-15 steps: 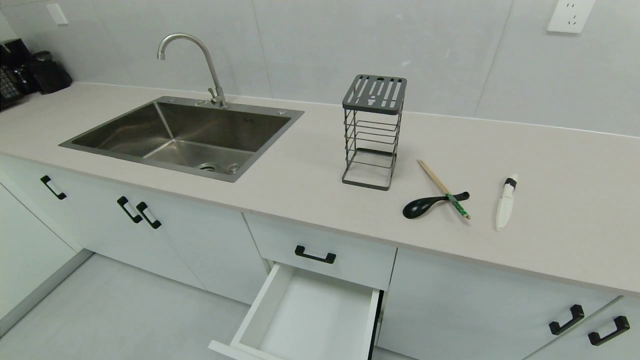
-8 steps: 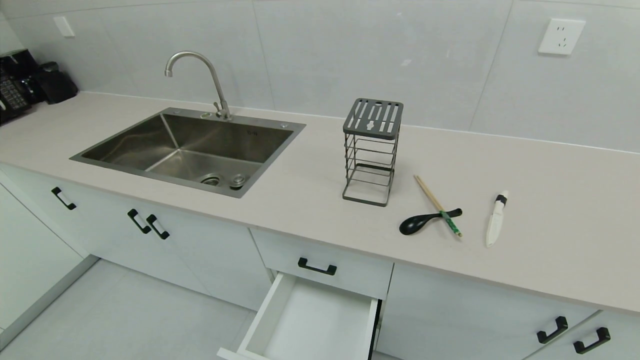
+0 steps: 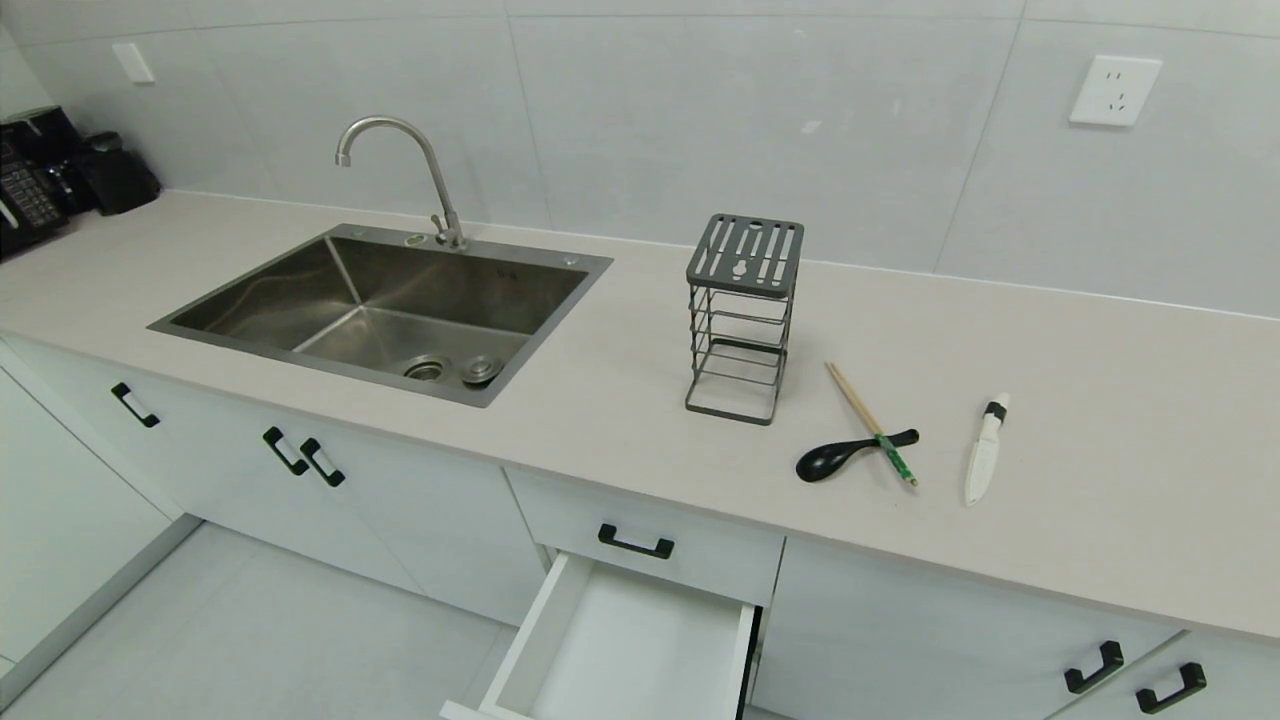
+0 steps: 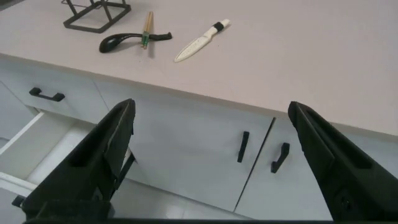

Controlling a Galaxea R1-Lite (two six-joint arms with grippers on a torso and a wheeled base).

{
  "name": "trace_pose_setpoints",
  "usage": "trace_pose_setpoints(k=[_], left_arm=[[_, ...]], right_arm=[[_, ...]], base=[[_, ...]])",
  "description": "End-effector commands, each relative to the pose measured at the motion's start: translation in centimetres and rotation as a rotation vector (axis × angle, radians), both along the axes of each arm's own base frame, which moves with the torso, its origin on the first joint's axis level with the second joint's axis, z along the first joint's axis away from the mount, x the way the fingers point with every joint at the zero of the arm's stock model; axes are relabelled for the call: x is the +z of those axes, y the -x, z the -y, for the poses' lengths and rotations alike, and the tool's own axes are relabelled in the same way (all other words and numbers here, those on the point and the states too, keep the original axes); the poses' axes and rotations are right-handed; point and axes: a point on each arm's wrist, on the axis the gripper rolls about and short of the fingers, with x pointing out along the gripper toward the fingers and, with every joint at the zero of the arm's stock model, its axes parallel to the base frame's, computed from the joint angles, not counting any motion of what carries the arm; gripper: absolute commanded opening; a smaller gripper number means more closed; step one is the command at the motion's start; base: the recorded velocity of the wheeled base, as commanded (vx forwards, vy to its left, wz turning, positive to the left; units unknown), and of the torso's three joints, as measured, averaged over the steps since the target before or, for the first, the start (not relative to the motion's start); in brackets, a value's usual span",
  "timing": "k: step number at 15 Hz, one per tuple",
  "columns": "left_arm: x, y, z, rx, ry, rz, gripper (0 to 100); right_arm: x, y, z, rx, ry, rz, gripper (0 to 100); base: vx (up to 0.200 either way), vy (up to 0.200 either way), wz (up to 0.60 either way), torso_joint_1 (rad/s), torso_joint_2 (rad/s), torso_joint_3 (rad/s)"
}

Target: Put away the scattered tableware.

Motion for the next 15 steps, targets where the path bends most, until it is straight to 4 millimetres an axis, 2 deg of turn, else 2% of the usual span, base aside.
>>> trace_pose_setpoints(k=[1,3,5,6,7,8,11,13,15], left_arm=[[0.0,0.0,0.0,0.001,0.002,-0.001,100],[0.0,0.0,0.0,0.001,0.002,-0.001,100],[0.0,0.0,0.0,0.001,0.0,-0.001,100],[0.0,0.0,0.0,0.001,0.0,-0.001,100],[0.0,0.0,0.0,0.001,0.0,-0.001,100],[0.0,0.0,0.0,0.001,0.0,-0.001,100],[0.0,0.0,0.0,0.001,0.002,-0.001,100],[0.0,0.0,0.0,0.001,0.0,-0.001,100],[0.0,0.0,0.0,0.001,0.002,-0.001,100]], right_arm=[[0.7,0.0,0.0,0.001,-0.003,0.067,100],[2.1,0.2,0.0,0.005,0.007,0.202,100],[2.3,0.2,-0.2,0.085,0.038,0.184,100],[4.0,0.2,-0.4,0.197,0.052,0.174,100],[4.9,0.1,-0.5,0.232,0.054,0.164,100],[6.2,-0.6,-0.6,0.27,0.049,0.118,100],[8.0,-2.6,-0.8,0.35,0.035,0.009,100],[9.8,-4.6,-0.9,0.396,0.025,-0.059,100],[12.1,-6.4,-1.0,0.447,0.087,-0.064,100]], base=[[0.0,0.0,0.0,0.0,0.0,0.0],[0.0,0.0,0.0,0.0,0.0,0.0],[0.0,0.0,0.0,0.0,0.0,0.0],[0.0,0.0,0.0,0.0,0.0,0.0],[0.0,0.0,0.0,0.0,0.0,0.0],[0.0,0.0,0.0,0.0,0.0,0.0],[0.0,0.0,0.0,0.0,0.0,0.0],[0.0,0.0,0.0,0.0,0.0,0.0],[0.0,0.0,0.0,0.0,0.0,0.0]])
